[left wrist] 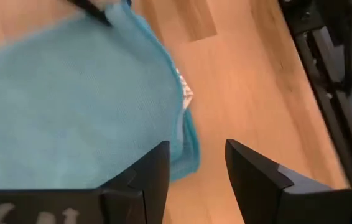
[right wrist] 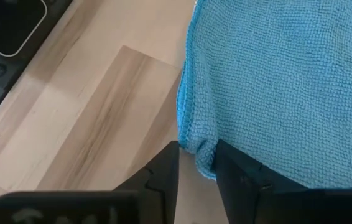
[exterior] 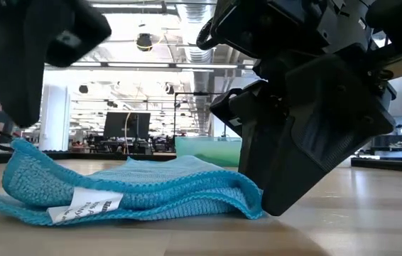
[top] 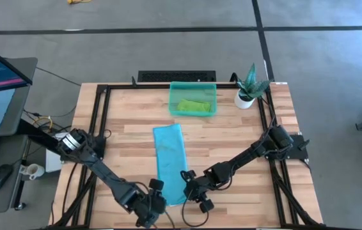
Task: Roll microfiber towels into tight, uniform cylinder then place into a basket
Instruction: Fold the blue microfiber cloth
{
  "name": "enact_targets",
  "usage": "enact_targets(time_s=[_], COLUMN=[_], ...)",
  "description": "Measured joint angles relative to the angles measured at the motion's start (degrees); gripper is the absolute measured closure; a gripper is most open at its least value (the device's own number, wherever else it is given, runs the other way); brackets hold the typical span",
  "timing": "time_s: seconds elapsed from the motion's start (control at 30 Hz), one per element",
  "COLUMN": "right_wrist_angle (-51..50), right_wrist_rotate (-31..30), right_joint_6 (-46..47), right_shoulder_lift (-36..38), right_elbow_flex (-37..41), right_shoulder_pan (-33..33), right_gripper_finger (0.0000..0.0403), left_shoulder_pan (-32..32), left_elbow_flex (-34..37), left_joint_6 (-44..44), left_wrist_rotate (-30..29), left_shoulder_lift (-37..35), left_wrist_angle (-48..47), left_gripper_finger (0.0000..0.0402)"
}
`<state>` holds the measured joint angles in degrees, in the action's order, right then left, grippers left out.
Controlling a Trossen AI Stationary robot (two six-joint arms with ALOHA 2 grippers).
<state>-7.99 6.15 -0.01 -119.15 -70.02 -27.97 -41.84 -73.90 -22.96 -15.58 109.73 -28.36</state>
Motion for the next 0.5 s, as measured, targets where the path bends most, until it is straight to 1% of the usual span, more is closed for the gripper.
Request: enact_targets(time_s=[0.07,0.13,0.23,0.4,0.5], right_wrist_angle=[0.0,0.0,0.0,0.2,0.2], right_wrist_rotate=[0.0,0.0,0.0,0.0,0.0], right_joint_6=[0.0,0.0,0.0,0.0,0.0], right_shoulder_lift=[0.0,0.0,0.0,0.0,0.0], right_elbow_flex=[0.0,0.0,0.1,0.1,0.1], right_shoulder_pan=[0.0,0.0,0.0,0.0,0.0], right_gripper_finger=[0.0280,0.0279,0.0279,0.0282,0.0281], left_shoulder_pan=[-0.7,-0.8,-0.3,-0.1,0.1], left_elbow_flex=[0.0,0.0,0.0,0.0,-0.1], left_joint_6=[2.5,3.7,4.3,4.9,5.0], left_wrist_rotate=[-2.8,-3.7,-1.9,-1.6,-0.5], left_shoulder_lift=[0.3,1.0,2.4,5.5,6.2], left_wrist_angle=[-0.2,-0.4,-0.2,-0.9,0.0], left_gripper_finger=[0.0253,0.0253,0.0253,0.0253,0.0253])
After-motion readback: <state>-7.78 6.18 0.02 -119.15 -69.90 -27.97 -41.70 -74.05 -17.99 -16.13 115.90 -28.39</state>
